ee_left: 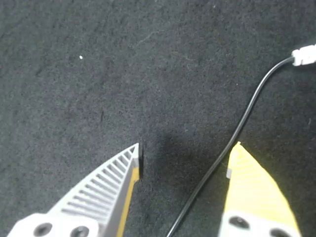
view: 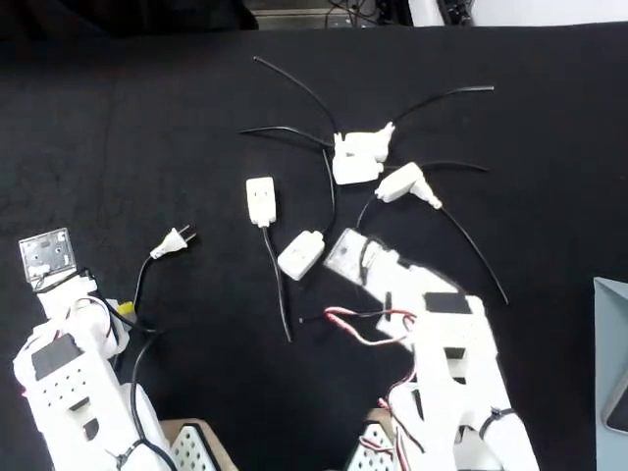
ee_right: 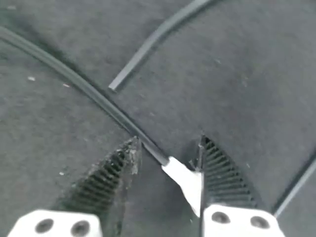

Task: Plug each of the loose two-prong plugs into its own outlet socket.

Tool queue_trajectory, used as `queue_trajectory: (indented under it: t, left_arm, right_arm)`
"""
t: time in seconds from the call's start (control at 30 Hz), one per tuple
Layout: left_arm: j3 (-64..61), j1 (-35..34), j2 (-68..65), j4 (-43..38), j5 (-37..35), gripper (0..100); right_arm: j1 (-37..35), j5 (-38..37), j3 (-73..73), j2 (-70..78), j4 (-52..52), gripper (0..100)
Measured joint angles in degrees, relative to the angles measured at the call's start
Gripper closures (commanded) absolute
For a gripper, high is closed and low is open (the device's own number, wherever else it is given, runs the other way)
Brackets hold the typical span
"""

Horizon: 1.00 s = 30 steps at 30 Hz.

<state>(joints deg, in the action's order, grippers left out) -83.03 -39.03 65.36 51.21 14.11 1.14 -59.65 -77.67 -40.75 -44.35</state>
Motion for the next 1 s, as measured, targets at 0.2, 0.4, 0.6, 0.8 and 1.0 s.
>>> queue_trajectory:
  t: [0.2,0.4,0.6,0.8,1.0]
  left_arm:
    - [0.0,0.0,0.0,0.0,0.0,71]
    - [0.0,0.0,0.0,0.0,0.0,71]
    - [0.0,0.0,0.0,0.0,0.0,71]
    - [0.0,0.0,0.0,0.0,0.0,71]
    - [0.0,0.0,0.0,0.0,0.0,71]
  right_arm:
    - [-1.85,2.46,3.43,9.23,2.29,86.1]
    - [-1.76,4.84,14.42,20.92,-1.23,98.0]
    - [-2.46,6.95,18.55,24.09,-4.31,98.7]
    - [-10.2,18.29,23.03,18.37,-10.29,98.7]
    - [-18.2,33.32,26.73,15.3,-7.91,98.3]
